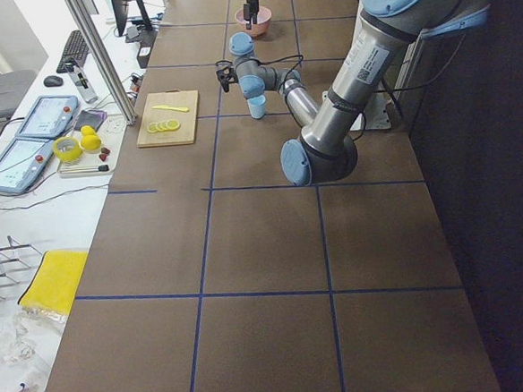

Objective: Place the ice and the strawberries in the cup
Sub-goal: 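Carry the strawberry with the left gripper over the light-blue cup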

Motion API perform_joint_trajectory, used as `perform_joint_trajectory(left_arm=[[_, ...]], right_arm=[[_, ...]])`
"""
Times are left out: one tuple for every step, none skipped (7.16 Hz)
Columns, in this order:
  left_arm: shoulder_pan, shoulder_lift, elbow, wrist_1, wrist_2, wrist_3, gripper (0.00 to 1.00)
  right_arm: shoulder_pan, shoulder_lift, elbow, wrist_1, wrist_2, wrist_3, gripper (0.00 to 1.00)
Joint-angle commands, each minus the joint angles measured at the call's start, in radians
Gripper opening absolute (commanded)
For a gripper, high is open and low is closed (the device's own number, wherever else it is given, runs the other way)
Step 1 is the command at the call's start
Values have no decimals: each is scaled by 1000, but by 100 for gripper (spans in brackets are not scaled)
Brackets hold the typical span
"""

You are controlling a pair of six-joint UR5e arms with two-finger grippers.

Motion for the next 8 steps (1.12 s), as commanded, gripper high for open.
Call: perform_joint_trajectory(left_arm=[[22,-49,47,1,23,-11,9],[23,-19,32,1,23,-11,9],[23,26,0,1,22,-9,9],[23,43,-11,1,22,-6,9],[28,38,-10,1,22,-9,15],[32,35,-10,1,22,-11,24],[41,35,-10,1,23,-11,30],[41,34,-11,1,22,-11,50]], right_arm=[[0,-6,0,1,-3,0,100],[0,-8,-1,1,-8,0,100],[0,-8,0,1,-8,0,100],[0,-8,0,1,-8,0,100],[0,-8,0,1,-8,0,100],[0,-8,0,1,-8,0,100],[0,-8,0,1,-8,0,100],[0,-9,0,1,-8,0,100]])
